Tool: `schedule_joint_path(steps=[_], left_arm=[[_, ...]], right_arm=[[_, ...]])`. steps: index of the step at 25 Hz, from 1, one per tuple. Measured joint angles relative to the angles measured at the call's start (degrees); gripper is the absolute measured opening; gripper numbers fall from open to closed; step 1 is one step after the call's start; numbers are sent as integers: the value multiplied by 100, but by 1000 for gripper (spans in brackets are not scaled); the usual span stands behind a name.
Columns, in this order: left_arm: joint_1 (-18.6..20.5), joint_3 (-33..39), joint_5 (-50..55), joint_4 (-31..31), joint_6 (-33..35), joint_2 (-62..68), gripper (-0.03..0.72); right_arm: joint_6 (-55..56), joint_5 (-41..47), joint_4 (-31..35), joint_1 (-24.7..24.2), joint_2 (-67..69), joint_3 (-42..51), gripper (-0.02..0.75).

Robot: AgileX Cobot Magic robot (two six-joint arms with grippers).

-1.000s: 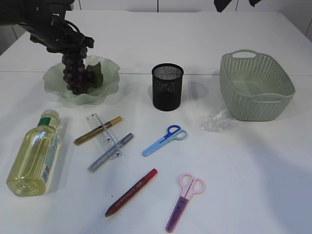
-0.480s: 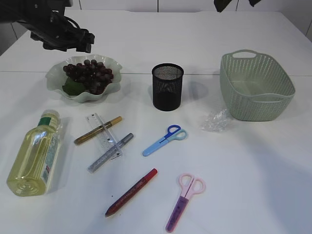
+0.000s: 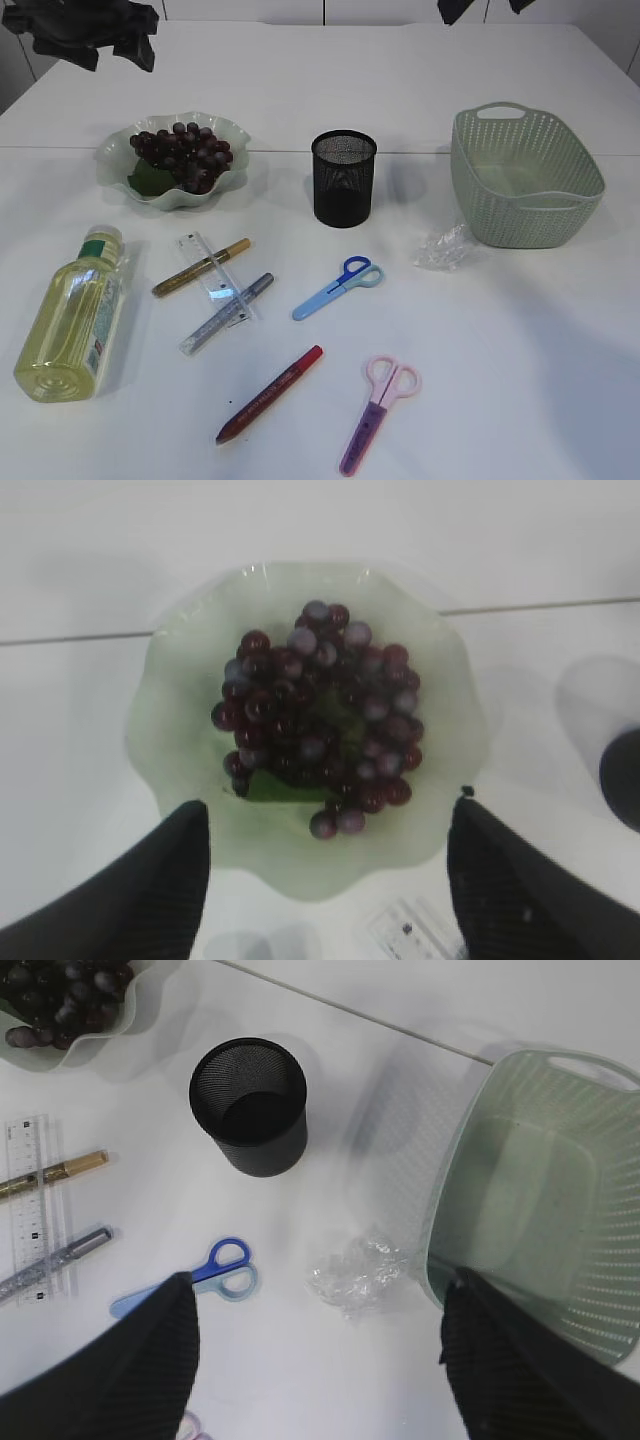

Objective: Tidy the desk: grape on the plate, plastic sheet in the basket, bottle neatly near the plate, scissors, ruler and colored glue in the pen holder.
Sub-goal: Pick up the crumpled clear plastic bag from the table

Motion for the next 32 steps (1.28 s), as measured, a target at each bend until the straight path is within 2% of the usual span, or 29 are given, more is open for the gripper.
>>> schedule_joint_path(steps=[5, 10, 17, 22, 26, 29, 32], left_arm=[[0, 0, 787, -39, 118, -411, 524], [-106, 0, 857, -26, 440, -807, 491], [-307, -9, 1083, -13, 507, -1184, 476], [-394, -9, 1176, 142, 322, -1543, 477], [-454, 163, 1238, 178, 241, -1988, 477], [-453, 606, 1206, 178, 196, -2375, 477], [-453, 1366, 823, 191, 127, -2929, 477]], right_arm=[[0, 0, 52, 0, 0, 0, 585], [101, 0, 52, 0, -181, 135, 585], [417, 0, -200, 0, -916, 855, 585], [483, -57, -271, 0, -1738, 1774, 585], [506, -780, -271, 0, -2552, 2853, 585], [506, -1340, -271, 0, -3094, 3776, 585], [506, -1739, -271, 0, -3458, 4483, 585]])
